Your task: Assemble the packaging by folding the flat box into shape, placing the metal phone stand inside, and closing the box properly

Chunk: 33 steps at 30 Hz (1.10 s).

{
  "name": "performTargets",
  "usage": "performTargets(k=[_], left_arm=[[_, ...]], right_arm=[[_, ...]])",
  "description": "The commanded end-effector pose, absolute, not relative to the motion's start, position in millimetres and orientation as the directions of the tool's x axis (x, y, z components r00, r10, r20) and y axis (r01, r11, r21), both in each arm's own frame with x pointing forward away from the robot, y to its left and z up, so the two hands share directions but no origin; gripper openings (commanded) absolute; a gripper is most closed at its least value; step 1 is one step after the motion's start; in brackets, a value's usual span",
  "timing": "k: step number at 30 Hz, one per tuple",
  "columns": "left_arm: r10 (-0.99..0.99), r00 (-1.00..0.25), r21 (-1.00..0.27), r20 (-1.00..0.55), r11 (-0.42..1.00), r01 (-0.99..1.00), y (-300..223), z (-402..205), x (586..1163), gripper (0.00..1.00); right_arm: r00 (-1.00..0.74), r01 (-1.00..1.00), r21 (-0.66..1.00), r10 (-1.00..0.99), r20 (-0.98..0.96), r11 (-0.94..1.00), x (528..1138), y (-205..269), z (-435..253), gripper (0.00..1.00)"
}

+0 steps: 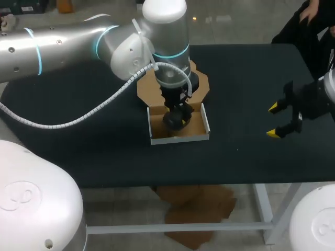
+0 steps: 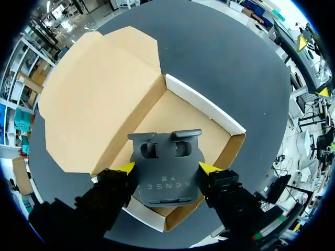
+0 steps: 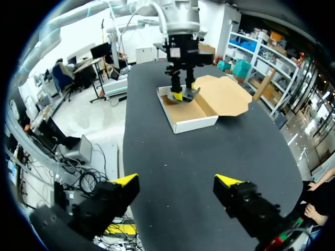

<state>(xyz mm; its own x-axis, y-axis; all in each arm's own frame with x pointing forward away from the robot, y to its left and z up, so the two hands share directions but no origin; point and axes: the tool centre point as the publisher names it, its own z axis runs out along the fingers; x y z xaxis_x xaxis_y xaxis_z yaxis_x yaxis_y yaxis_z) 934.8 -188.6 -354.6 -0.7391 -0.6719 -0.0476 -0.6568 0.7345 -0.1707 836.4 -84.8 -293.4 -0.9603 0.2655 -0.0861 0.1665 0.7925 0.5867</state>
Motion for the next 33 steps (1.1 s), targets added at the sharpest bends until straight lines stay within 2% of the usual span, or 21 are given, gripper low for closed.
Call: performTargets(k=[1, 33], left_arm=[[-0.679, -0.733, -0.174, -0.047, 0.728, -0.663, -195, -364, 942, 0.0], [-0.715, -0.699, -0.148, -0.015, 0.693, -0.706, -187, -400, 955, 0.0]], right_arm=[[-0.96, 0.165, 0.589, 0.265, -0.087, 0.791, 836, -85, -293, 1.0], [-0.96, 0.165, 0.589, 0.265, -0.087, 0.791, 836, -85, -293, 1.0]])
